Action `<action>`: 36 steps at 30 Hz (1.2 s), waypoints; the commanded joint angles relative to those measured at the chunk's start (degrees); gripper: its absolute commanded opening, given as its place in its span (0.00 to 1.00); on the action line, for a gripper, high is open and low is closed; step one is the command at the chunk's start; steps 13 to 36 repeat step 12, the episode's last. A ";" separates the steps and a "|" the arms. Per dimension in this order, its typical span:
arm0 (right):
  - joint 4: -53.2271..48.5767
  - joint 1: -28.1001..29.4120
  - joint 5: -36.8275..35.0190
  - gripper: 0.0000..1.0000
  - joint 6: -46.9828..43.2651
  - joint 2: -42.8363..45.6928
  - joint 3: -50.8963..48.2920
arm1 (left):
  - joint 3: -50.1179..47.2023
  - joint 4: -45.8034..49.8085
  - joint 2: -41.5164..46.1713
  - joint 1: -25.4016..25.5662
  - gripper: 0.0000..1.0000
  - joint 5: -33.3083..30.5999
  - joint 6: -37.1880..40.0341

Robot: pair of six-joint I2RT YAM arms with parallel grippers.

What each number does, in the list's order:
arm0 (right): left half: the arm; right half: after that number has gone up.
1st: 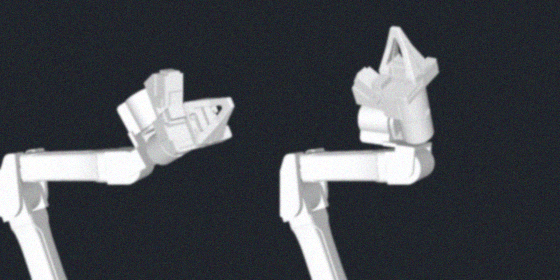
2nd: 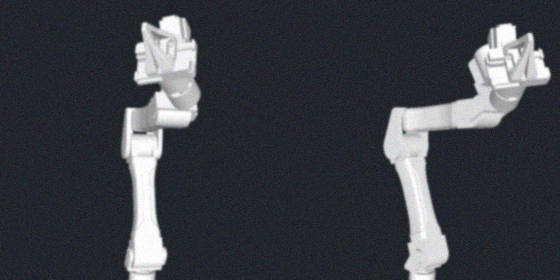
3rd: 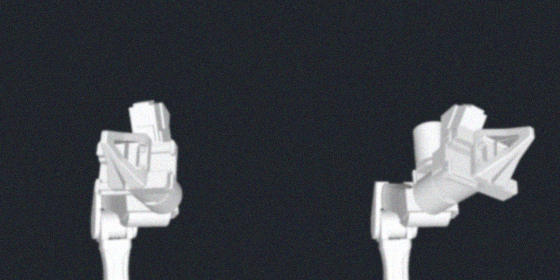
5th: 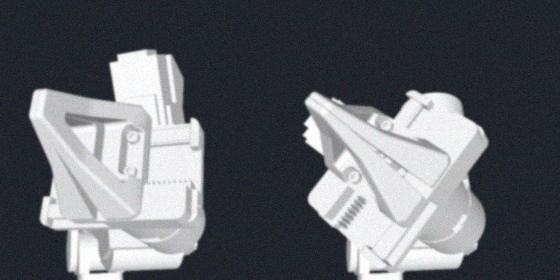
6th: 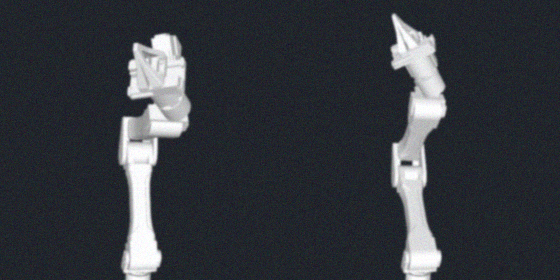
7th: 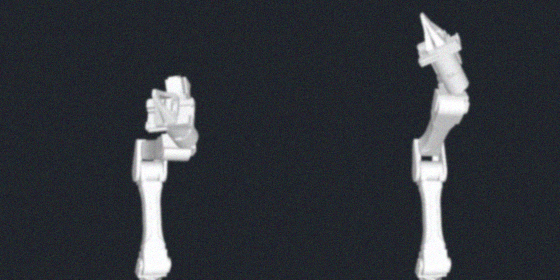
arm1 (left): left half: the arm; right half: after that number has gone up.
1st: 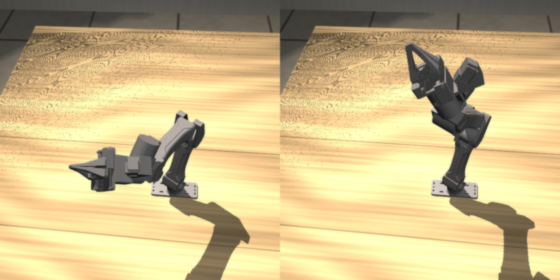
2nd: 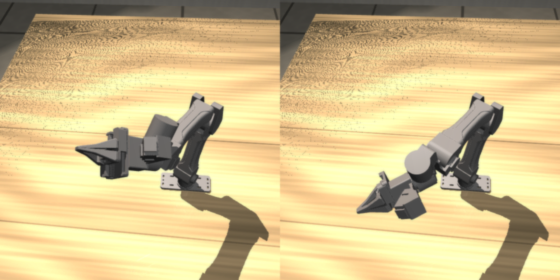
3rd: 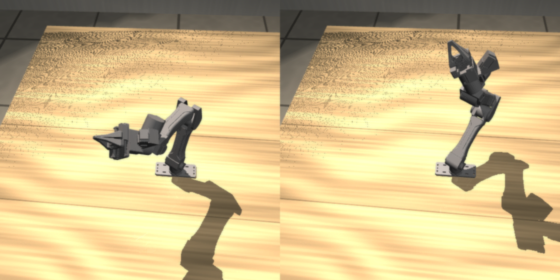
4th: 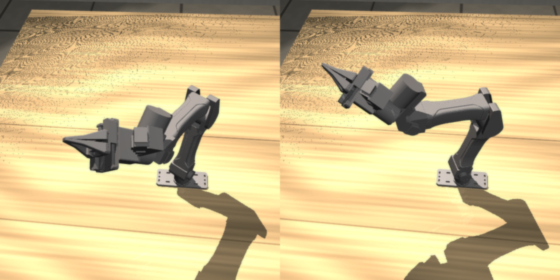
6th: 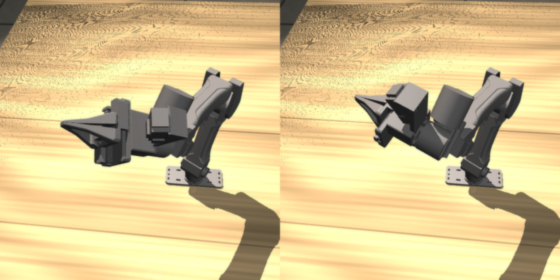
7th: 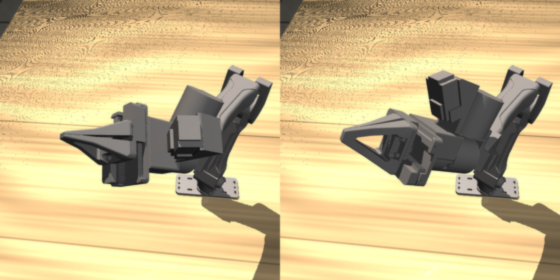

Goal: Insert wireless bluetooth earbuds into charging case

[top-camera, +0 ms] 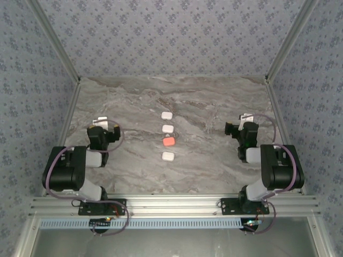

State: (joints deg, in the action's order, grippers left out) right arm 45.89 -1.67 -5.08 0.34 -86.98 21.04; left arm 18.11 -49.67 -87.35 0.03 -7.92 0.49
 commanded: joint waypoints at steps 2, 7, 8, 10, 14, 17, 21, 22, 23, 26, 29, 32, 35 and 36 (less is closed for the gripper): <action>0.65 0.44 0.47 1.00 -1.23 -0.11 1.03 | 5.15 2.90 -0.26 -0.73 0.99 3.44 -2.52; 0.44 0.27 0.75 1.00 -1.22 -0.04 1.20 | 5.31 2.61 -0.42 -0.79 0.99 3.11 -2.65; 0.43 0.27 0.78 1.00 -1.18 -0.17 1.20 | 5.18 2.46 -0.46 -0.75 0.99 3.12 -2.66; 0.43 0.27 0.79 1.00 -1.21 -0.12 1.21 | 5.18 2.48 -0.48 -0.74 0.99 3.16 -2.65; 0.51 0.29 0.78 1.00 -1.15 -0.09 1.21 | 5.26 2.56 -0.49 -0.74 0.99 3.10 -2.64; 0.51 0.29 0.78 1.00 -1.15 -0.09 1.21 | 5.26 2.56 -0.49 -0.74 0.99 3.10 -2.64; 0.51 0.29 0.78 1.00 -1.15 -0.09 1.21 | 5.26 2.56 -0.49 -0.74 0.99 3.10 -2.64; 0.51 0.29 0.78 1.00 -1.15 -0.09 1.21 | 5.26 2.56 -0.49 -0.74 0.99 3.10 -2.64; 0.51 0.29 0.78 1.00 -1.15 -0.09 1.21 | 5.26 2.56 -0.49 -0.74 0.99 3.10 -2.64; 0.51 0.29 0.78 1.00 -1.15 -0.09 1.21 | 5.26 2.56 -0.49 -0.74 0.99 3.10 -2.64; 0.51 0.29 0.78 1.00 -1.15 -0.09 1.21 | 5.26 2.56 -0.49 -0.74 0.99 3.10 -2.64; 0.51 0.29 0.78 1.00 -1.15 -0.09 1.21 | 5.26 2.56 -0.49 -0.74 0.99 3.10 -2.64; 0.51 0.29 0.78 1.00 -1.15 -0.09 1.21 | 5.26 2.56 -0.49 -0.74 0.99 3.10 -2.64; 0.51 0.29 0.78 1.00 -1.15 -0.09 1.21 | 5.26 2.56 -0.49 -0.74 0.99 3.10 -2.64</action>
